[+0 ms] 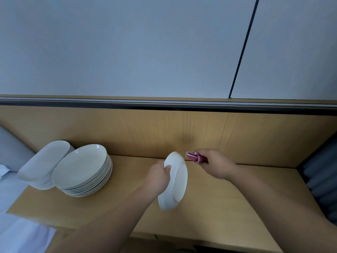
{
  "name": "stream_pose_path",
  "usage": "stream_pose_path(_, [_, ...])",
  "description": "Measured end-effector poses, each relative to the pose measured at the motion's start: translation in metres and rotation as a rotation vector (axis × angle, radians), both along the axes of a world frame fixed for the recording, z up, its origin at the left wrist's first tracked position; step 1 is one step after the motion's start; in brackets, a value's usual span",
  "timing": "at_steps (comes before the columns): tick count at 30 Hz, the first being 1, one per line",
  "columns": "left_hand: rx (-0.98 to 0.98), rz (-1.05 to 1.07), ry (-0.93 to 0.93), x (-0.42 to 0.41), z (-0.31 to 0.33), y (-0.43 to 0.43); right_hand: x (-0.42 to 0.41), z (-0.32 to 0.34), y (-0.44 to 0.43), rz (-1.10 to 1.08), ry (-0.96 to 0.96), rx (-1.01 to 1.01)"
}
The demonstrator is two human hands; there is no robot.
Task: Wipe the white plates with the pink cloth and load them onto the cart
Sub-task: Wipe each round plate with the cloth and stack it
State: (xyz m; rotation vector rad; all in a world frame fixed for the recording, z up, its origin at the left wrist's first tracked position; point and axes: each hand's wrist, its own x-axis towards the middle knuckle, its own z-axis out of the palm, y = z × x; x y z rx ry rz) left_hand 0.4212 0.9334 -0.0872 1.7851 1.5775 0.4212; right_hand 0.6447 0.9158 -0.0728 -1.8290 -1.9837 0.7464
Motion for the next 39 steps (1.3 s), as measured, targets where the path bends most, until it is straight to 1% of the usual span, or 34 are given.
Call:
stream_pose_path(3, [-0.006,0.022,-0.027,-0.019,-0.003,0.006,-0.016,-0.004,0.011,0.030,-0.001,-0.025])
stream_pose_path(5, [0.032,0.000,-0.032,-0.034,-0.004,0.009,-0.030,-0.005,0.019,0.049,0.008,-0.036])
stream_pose_path(7, [0.023,-0.070,0.032,-0.050,-0.007,0.011,-0.045,-0.006,0.027,0.060,0.032,-0.054])
stream_pose_path(8, [-0.021,-0.101,0.078,-0.057,-0.008,0.011,-0.052,-0.007,0.032,0.068,0.046,-0.059])
stream_pose_path(10, [-0.095,-0.153,0.133,-0.073,-0.014,0.016,-0.070,-0.007,0.045,0.069,0.116,-0.099])
stream_pose_path(12, [-0.119,-0.163,0.136,-0.082,-0.014,0.015,-0.085,-0.004,0.053,0.066,0.215,-0.159])
stream_pose_path(14, [-0.142,-0.172,0.145,-0.090,-0.019,0.019,-0.102,-0.006,0.068,0.081,0.251,-0.200])
stream_pose_path(16, [-0.159,-0.186,0.163,-0.096,-0.023,0.020,-0.119,-0.010,0.082,0.099,0.232,-0.230])
stream_pose_path(18, [-0.164,-0.188,0.139,-0.100,-0.027,0.020,-0.133,-0.019,0.093,0.137,0.182,-0.258])
stream_pose_path(21, [-0.175,-0.176,0.103,-0.108,-0.035,0.021,-0.146,-0.034,0.104,0.173,0.080,-0.185])
stream_pose_path(24, [-0.197,-0.155,0.074,-0.113,-0.042,0.022,-0.149,-0.043,0.109,0.173,-0.082,-0.087])
stream_pose_path(25, [-0.200,-0.149,0.065,-0.114,-0.044,0.023,-0.149,-0.048,0.109,0.204,-0.119,-0.050])
stream_pose_path(28, [-0.205,-0.141,0.055,-0.114,-0.046,0.023,-0.152,-0.054,0.111,0.310,-0.361,0.025])
stream_pose_path(29, [-0.204,-0.141,0.056,-0.114,-0.046,0.023,-0.154,-0.054,0.112,0.334,-0.412,0.029])
stream_pose_path(32, [-0.193,-0.141,0.060,-0.115,-0.048,0.024,-0.160,-0.053,0.113,0.371,-0.406,-0.052])
stream_pose_path(36, [-0.195,-0.119,0.054,-0.115,-0.051,0.024,-0.157,-0.061,0.113,0.410,-0.303,-0.082])
stream_pose_path(39, [-0.208,-0.100,0.050,-0.114,-0.051,0.025,-0.148,-0.069,0.113,0.367,-0.197,-0.109])
